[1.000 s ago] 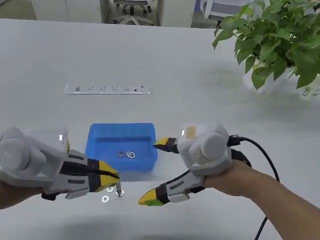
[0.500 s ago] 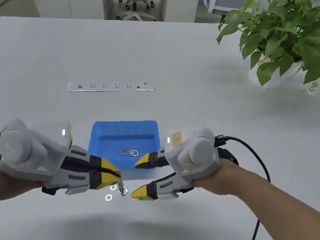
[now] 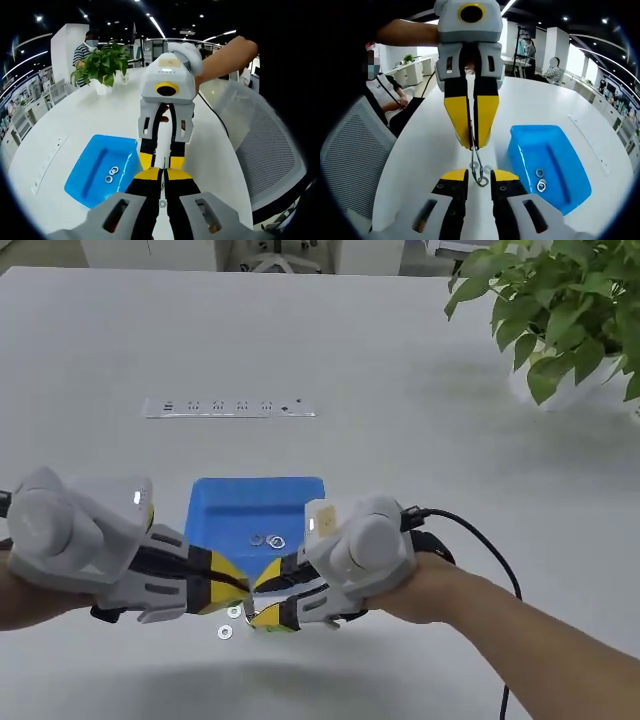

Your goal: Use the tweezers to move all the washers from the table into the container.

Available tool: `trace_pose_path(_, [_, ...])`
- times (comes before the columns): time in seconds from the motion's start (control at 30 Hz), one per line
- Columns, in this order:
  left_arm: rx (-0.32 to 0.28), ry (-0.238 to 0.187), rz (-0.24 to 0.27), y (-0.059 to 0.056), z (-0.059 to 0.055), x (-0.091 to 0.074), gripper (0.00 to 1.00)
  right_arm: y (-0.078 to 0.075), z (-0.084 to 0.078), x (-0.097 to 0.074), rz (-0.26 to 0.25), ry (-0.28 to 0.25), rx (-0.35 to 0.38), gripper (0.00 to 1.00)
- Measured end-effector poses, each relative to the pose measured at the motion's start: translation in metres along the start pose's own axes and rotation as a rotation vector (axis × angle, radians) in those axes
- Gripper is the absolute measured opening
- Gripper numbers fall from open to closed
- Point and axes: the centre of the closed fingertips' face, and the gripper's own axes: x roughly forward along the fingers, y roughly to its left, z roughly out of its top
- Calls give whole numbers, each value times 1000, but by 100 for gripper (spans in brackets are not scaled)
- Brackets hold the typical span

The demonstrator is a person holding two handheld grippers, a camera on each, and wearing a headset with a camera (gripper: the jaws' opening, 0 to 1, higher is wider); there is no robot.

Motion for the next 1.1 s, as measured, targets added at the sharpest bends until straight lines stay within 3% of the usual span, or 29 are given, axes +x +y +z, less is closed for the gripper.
trace_pose_path(0.37, [3,7,1,1,-1,0,5,5,-2,9,30,19,-20,11])
trace_pose_path(1.1, [3,21,17,0,0,1,6,5,-3,9,11,33,-50,8])
